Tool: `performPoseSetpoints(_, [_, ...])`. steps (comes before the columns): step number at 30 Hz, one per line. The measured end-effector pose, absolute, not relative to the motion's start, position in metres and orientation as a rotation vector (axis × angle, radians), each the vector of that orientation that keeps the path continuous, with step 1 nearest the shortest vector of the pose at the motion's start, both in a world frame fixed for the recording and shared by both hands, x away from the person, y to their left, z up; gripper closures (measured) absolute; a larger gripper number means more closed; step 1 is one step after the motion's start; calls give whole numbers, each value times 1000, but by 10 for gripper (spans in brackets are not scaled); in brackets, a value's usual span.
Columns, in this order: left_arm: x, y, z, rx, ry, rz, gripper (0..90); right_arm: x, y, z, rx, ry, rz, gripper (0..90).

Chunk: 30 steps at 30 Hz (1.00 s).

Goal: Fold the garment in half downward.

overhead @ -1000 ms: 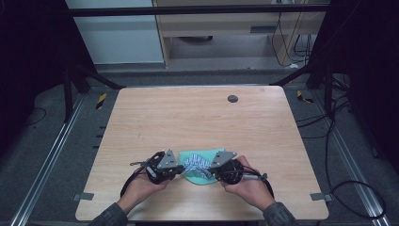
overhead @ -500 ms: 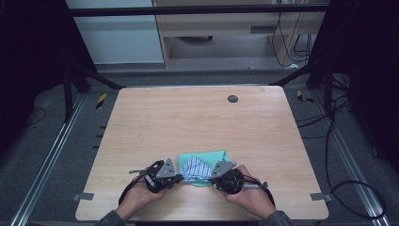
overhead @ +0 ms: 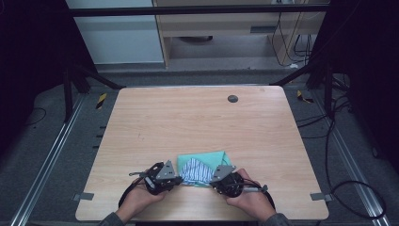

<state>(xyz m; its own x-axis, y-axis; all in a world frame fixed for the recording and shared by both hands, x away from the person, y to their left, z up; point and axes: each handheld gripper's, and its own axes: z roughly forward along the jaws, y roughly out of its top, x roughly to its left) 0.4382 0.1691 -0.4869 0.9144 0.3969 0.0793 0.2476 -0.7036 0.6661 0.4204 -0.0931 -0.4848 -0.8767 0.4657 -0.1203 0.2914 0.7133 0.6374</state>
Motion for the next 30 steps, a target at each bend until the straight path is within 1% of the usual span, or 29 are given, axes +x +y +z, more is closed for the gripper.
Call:
performPoseSetpoints(16, [433, 171, -491, 2391, 470, 249, 877, 418, -98, -488, 599, 2642, 912, 862])
performPoseSetpoints(18, [432, 172, -491, 2380, 484, 248, 874, 417, -98, -487, 597, 2637, 914, 840])
performPoseSetpoints(19, [431, 173, -490, 2376, 481, 252, 867, 416, -99, -485, 598, 2621, 921, 811])
performPoseSetpoints(20, [429, 175, -489, 2346, 500, 254, 826, 415, -101, -483, 606, 2601, 936, 758])
performPoseSetpoints(23, [426, 182, -486, 2299, 550, 264, 562, 411, -112, -479, 680, 2578, 986, 554])
performPoseSetpoints(24, [423, 190, -483, 2258, 600, 262, 485, 409, -116, -478, 700, 2571, 987, 495])
performPoseSetpoints(25, [422, 194, -481, 2243, 621, 264, 425, 407, -121, -478, 723, 2563, 981, 440])
performPoseSetpoints(27, [422, 202, -477, 2221, 661, 262, 330, 405, -130, -479, 770, 2557, 980, 359])
performPoseSetpoints(28, [423, 206, -476, 2211, 685, 264, 277, 404, -135, -480, 798, 2530, 979, 301])
performPoseSetpoints(30, [426, 214, -474, 2180, 731, 293, 204, 404, -143, -481, 851, 2488, 982, 224])
